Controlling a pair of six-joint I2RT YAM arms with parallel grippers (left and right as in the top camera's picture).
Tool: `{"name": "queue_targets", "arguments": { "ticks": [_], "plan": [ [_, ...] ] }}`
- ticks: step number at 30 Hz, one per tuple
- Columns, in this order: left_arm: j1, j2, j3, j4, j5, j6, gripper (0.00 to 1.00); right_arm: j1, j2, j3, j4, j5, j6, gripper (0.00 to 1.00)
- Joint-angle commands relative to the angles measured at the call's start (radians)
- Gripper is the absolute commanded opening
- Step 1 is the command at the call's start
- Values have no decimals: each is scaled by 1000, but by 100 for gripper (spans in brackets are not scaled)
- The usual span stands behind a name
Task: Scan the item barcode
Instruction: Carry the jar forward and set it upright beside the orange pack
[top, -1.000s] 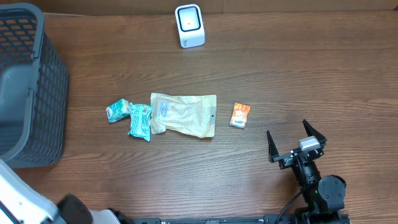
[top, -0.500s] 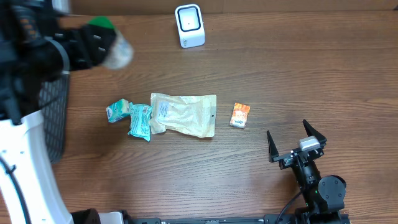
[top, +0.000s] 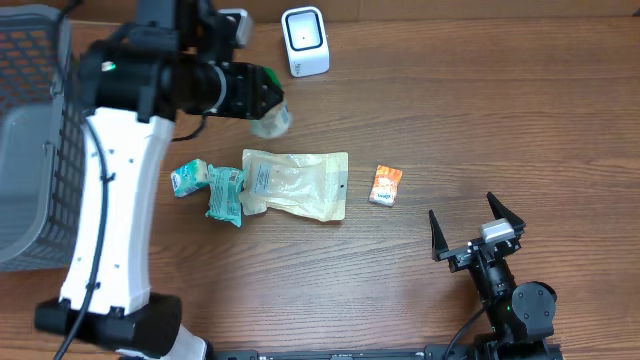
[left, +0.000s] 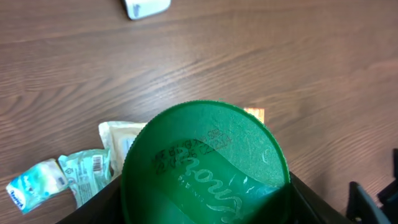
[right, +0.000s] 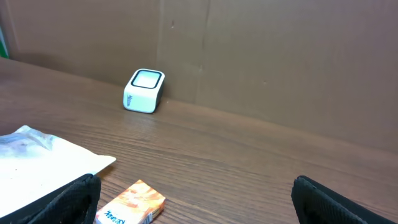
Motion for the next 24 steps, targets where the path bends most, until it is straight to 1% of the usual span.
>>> {"name": "queue_targets", "arguments": {
  "ticks": [1, 9, 20, 24],
  "plan": [
    [-53, 40, 2, 8, -43, 11, 52, -3, -9, -10, 4, 5, 6, 100],
    [-161, 166, 2, 46, -69, -4, 50, -3, -9, -10, 4, 5, 6, 100],
    [-314, 358, 2, 226, -71, -25, 49, -3, -9, -10, 4, 5, 6, 100],
    [-353, 433, 2, 275, -134, -62, 49, -3, -9, -10, 4, 5, 6, 100]
  ]
}}
